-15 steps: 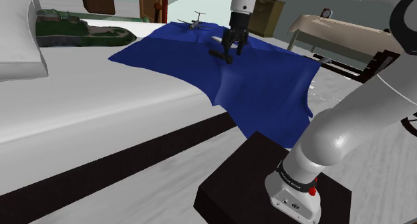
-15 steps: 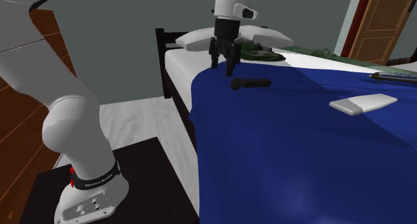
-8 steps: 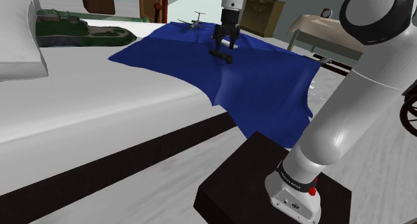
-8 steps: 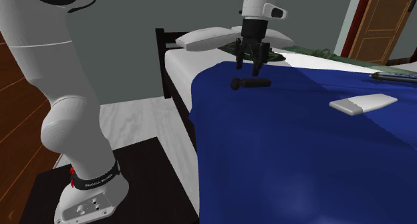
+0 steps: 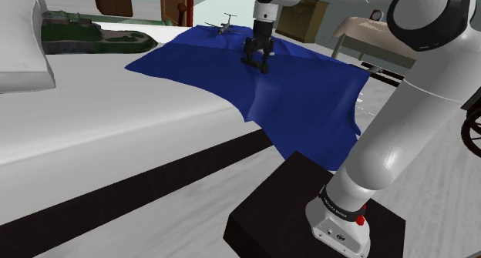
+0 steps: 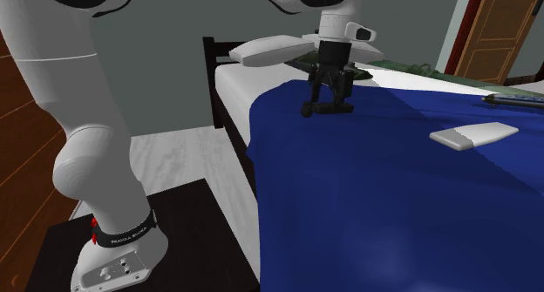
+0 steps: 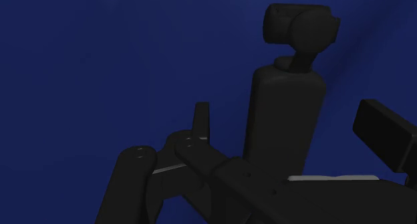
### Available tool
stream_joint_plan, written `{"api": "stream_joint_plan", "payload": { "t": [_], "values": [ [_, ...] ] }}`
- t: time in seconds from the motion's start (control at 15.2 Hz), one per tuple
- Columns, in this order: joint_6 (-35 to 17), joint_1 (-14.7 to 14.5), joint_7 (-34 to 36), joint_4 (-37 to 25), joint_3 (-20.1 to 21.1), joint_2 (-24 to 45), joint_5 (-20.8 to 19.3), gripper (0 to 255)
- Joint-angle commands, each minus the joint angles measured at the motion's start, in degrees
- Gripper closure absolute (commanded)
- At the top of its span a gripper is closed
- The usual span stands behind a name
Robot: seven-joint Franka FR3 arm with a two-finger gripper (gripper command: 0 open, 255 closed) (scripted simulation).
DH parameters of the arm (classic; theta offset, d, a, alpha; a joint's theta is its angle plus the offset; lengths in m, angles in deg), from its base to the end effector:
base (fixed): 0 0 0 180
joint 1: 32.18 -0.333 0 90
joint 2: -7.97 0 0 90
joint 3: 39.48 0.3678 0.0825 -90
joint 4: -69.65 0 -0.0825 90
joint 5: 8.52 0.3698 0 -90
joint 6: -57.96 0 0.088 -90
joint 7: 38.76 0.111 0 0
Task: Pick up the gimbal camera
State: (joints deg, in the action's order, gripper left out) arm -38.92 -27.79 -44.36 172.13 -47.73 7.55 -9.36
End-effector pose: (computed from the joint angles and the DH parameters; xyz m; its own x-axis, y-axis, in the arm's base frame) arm 0.5229 -0.1190 0.5863 0.9886 -0.1198 -0.0912 -0.1199 -0.9928 0.0044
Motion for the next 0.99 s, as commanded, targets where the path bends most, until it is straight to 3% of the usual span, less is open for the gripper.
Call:
{"api": "stream_joint_plan", "payload": {
  "t": [0.0,0.07,0.66,0.92],
  "values": [
    [-0.7,0.0,0.0,0.5,0.0,0.1,0.0,0],
    [-0.7,0.0,0.0,0.5,0.0,0.1,0.0,255],
    [-0.7,0.0,0.0,0.5,0.0,0.1,0.0,255],
    [2.4,0.0,0.0,-2.6,0.0,0.2,0.0,255]
  ]
}}
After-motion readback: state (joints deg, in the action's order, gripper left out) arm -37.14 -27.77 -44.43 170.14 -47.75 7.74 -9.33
